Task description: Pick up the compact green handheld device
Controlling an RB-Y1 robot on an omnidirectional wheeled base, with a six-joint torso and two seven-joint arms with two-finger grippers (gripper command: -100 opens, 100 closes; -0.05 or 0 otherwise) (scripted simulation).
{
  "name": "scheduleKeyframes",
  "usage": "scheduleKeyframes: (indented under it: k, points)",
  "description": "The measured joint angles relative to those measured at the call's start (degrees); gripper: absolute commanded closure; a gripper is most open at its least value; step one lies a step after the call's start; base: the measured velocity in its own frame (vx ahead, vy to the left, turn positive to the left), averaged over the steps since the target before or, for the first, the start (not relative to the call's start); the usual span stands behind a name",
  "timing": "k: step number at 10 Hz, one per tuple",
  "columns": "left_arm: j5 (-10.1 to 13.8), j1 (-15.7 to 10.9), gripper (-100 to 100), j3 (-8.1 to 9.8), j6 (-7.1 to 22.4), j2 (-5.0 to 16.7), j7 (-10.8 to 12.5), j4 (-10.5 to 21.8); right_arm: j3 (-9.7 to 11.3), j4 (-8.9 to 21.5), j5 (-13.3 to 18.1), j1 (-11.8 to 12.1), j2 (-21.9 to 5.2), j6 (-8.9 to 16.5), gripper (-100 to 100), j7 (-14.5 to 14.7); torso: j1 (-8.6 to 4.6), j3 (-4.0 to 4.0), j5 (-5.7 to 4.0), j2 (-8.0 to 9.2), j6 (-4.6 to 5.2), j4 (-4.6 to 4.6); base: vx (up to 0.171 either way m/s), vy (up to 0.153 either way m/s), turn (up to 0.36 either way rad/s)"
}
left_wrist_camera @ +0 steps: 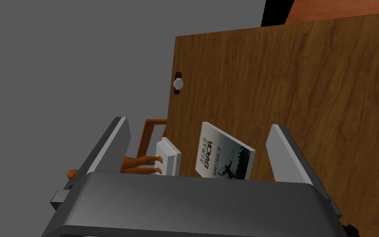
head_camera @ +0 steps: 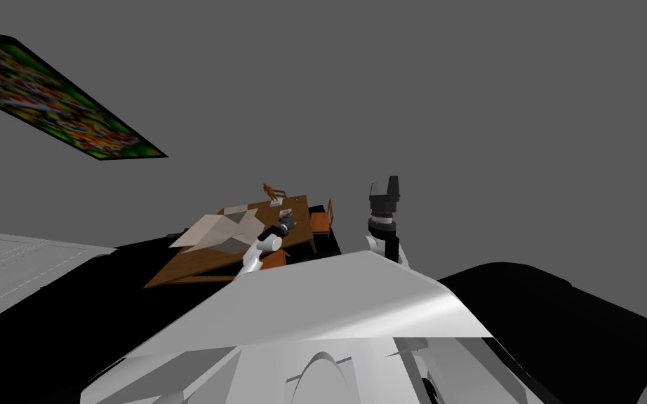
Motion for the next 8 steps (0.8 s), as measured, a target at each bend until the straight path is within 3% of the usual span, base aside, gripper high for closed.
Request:
scheduleKeyframes:
  k: [3,8]
  points:
    - [1.3,-1.9,-100,-1.17,4.7,0.8,0.7,3.4,0.0,0.0,0.0,0.0,0.0,0.0,0,0.0,0.0,0.01,0.0,0.03,-0.02,0.0,0.011,-0.002,-0.041]
    - [5.8,-6.9,-100,-3.81,11.7,4.4,1.7,11.3,0.0,0.0,0.0,0.0,0.0,0.0,0,0.0,0.01,0.01,0.0,0.01,-0.01,0.0,0.011,-0.001,-0.038]
